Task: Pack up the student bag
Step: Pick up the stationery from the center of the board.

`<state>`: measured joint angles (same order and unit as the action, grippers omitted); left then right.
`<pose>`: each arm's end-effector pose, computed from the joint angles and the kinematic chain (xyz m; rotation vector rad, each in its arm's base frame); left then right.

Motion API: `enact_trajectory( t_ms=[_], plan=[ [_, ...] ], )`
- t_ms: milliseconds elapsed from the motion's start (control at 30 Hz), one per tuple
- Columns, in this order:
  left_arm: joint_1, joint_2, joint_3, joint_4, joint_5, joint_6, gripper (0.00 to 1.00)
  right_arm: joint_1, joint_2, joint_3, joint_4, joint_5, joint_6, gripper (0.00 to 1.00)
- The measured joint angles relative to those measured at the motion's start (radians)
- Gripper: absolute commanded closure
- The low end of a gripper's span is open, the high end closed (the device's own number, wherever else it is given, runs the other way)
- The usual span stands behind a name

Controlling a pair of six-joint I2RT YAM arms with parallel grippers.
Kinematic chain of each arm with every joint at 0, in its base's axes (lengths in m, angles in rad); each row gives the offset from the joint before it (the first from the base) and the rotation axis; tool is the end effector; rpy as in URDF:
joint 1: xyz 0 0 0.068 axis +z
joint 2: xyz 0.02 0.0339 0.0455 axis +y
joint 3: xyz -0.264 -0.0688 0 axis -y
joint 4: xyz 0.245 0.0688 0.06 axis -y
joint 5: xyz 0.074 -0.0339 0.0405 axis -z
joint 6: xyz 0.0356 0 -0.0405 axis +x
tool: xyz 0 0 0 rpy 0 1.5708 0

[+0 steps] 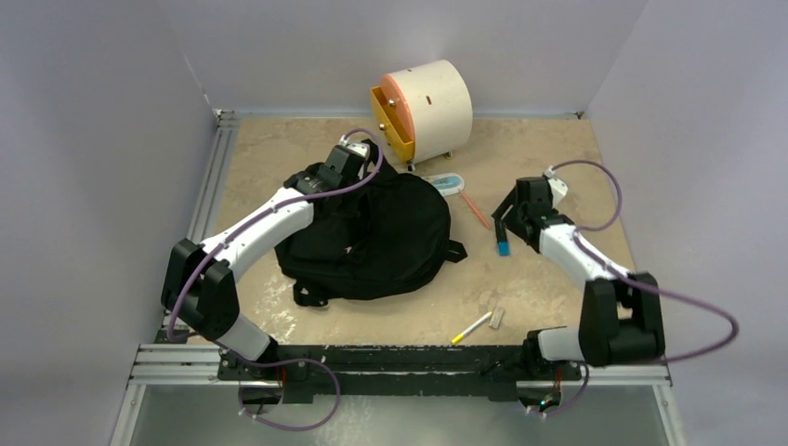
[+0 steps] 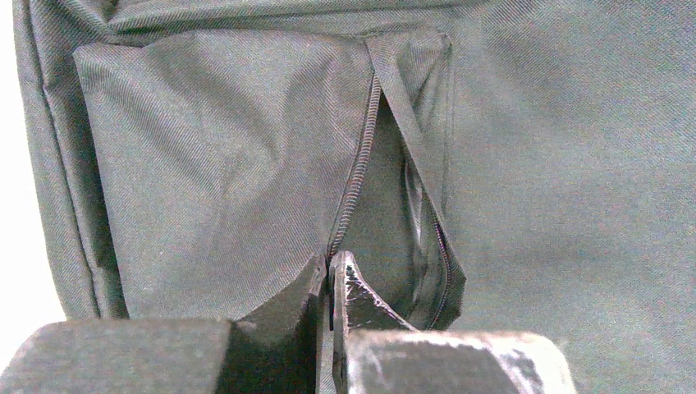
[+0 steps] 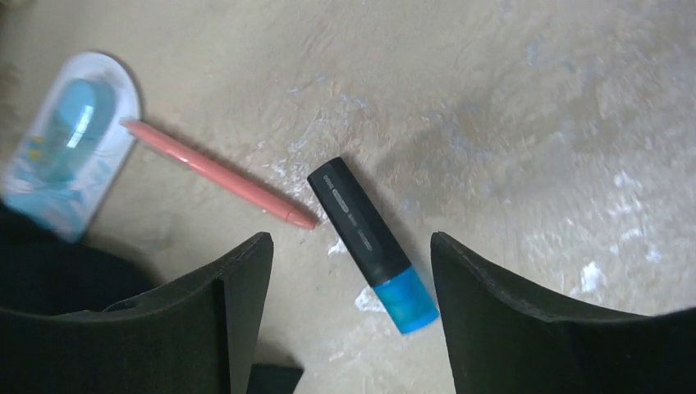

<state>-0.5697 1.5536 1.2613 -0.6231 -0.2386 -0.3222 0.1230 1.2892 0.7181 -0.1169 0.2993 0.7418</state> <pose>0.2854 -0.1728 0.2782 0.2034 2.4440 -0.0943 0.2679 0.0225 0.2166 0.8268 2.0669 0.1357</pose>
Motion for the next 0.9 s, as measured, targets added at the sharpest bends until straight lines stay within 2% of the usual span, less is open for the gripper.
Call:
enact_trajectory(
  t_ms=[167,600,700,867,900],
  plan=[
    [0.0,-0.004,0.0,0.0,0.003,0.0,1.0,0.0,0.181,0.086,-0.013,-0.034,-0.123,0.3],
    [0.0,-0.01,0.0,-0.003,0.005,0.0,1.0,0.0,0.358,0.183,-0.039,-0.038,-0.26,0.33],
    [0.0,-0.01,0.0,-0.004,0.006,0.0,1.0,0.0,0.365,0.185,-0.051,-0.041,-0.271,0.41],
    [0.0,-0.01,0.0,-0.004,0.008,0.0,1.0,0.0,0.372,0.192,-0.054,-0.059,-0.287,0.63],
    [0.0,-0.01,0.0,-0.004,0.008,0.0,1.0,0.0,0.374,0.194,-0.053,-0.061,-0.291,0.64]
  ],
)
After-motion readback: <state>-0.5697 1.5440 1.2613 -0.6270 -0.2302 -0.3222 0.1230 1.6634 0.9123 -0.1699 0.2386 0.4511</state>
